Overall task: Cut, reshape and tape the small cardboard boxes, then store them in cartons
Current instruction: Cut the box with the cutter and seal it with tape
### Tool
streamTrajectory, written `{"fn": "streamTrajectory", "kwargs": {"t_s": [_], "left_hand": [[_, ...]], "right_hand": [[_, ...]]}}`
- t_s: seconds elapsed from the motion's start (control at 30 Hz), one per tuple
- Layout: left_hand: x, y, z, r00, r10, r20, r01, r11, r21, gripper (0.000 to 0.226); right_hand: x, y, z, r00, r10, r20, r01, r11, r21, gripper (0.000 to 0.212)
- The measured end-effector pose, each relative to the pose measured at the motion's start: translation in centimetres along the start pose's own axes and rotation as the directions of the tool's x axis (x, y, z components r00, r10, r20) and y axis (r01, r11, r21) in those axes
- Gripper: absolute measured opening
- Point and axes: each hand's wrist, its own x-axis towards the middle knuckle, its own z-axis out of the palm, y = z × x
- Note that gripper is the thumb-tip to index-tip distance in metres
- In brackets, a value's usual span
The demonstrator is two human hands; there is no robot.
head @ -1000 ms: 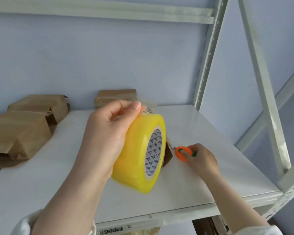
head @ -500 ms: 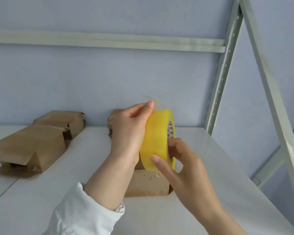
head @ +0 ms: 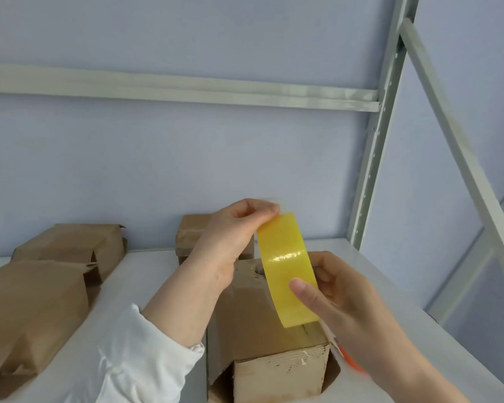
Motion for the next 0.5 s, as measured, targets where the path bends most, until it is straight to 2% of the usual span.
{"fn": "streamTrajectory", "kwargs": {"t_s": [0.1,0.17,0.3,0.37,0.43,0.5], "left_hand": [[1.8,-0.2,-1.1,0.996,0.013,0.088,-0.015,0.999,0.029,0.018],[2.7,-0.5,-1.4,0.991,0.027,0.133,-0.037,0.997,0.072,0.012],[4.0,-1.8,-1.2,0.990,0.079,0.118,-0.095,0.987,0.129,0.016],[4.5,-2.5,-0.9,0.991,0.092,0.097,-0.103,0.988,0.119,0.016],[5.1,-3.0,-0.8,0.992,0.113,0.062,-0.121,0.984,0.128,0.016],[5.7,-2.9,-0.6,0.986,0.161,0.049,-0.167,0.970,0.178,0.017]], "right_hand": [[0.8,-0.1,0.5,1.000,0.030,0.001,-0.030,1.000,-0.001,0.034],[1.2,-0.2,0.5,0.998,0.065,0.012,-0.065,0.996,0.052,0.036],[1.6,0.2,0.3,0.990,0.143,-0.001,-0.142,0.987,0.080,0.041],[1.5,1.1,0.0,0.989,0.139,0.055,-0.138,0.990,-0.019,0.052],[1.1,2.3,-0.1,0.981,0.152,0.119,-0.122,0.966,-0.226,0.066],[1.1,2.9,0.0,0.990,0.128,0.062,-0.101,0.943,-0.318,0.056]]}}
